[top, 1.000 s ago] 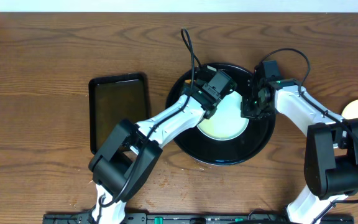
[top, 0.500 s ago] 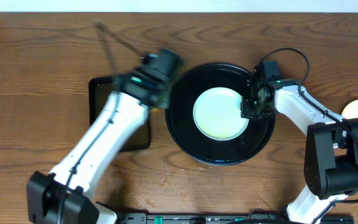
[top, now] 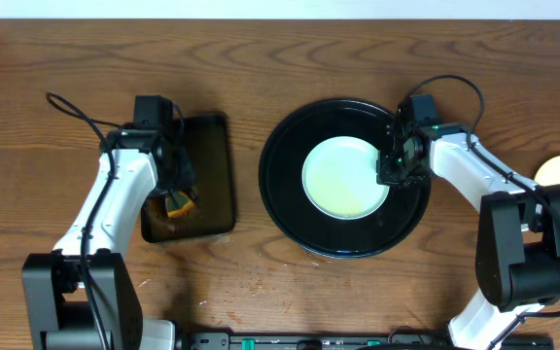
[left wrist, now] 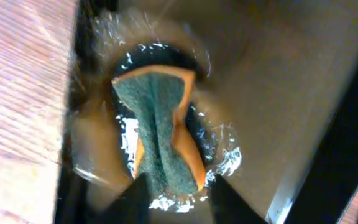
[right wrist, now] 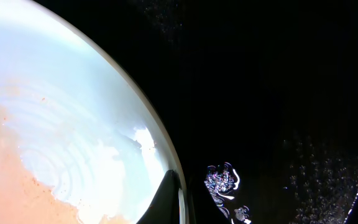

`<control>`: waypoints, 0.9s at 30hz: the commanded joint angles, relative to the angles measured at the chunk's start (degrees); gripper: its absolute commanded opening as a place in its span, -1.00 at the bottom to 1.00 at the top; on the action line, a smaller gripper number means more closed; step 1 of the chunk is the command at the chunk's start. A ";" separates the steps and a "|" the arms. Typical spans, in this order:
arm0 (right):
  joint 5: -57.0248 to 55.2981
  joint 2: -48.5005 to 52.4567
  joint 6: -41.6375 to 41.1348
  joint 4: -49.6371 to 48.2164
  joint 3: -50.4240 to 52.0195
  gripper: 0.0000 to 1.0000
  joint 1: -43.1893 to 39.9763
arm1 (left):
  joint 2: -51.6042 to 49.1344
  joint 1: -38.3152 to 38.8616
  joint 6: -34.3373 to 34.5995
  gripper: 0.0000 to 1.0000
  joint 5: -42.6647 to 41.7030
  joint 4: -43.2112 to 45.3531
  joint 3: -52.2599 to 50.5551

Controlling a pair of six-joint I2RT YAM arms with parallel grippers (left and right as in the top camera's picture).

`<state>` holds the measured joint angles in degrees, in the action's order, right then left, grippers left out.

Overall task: Clean dirty plates on tray and stack at the side
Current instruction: 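Scrub the pale blue plate with the sponge while the right gripper holds it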

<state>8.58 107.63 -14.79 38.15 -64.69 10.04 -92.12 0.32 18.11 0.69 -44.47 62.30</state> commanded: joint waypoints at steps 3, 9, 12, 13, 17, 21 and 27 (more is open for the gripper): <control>-2.73 4.02 1.16 1.07 2.23 -0.97 0.92 | 0.85 0.07 -0.46 -0.07 -3.30 -0.13 1.18; -2.71 4.02 3.98 0.33 2.23 -0.97 0.94 | 3.56 2.82 -0.52 -0.01 -19.91 2.51 1.90; -2.71 4.02 4.81 -0.37 2.23 -0.98 0.92 | 3.45 7.10 -0.52 -0.03 -23.45 5.33 1.86; -2.71 4.02 4.81 -0.42 2.23 -0.98 0.92 | 3.37 9.27 -0.81 -0.03 -23.63 6.64 1.77; -2.08 4.02 4.81 -0.13 2.23 -0.98 0.92 | 1.51 17.49 -4.98 -0.03 -22.29 11.98 1.60; -2.08 4.02 4.81 0.24 2.23 -0.98 0.94 | -2.32 23.47 -4.94 -0.16 -22.14 17.33 1.57; -1.79 4.02 4.79 0.44 2.23 -0.98 0.94 | -10.49 29.20 -4.74 -0.29 -22.56 25.75 1.57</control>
<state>8.73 107.63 -11.49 37.82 -64.69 10.04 -98.67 27.64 14.24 -21.30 -20.80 62.94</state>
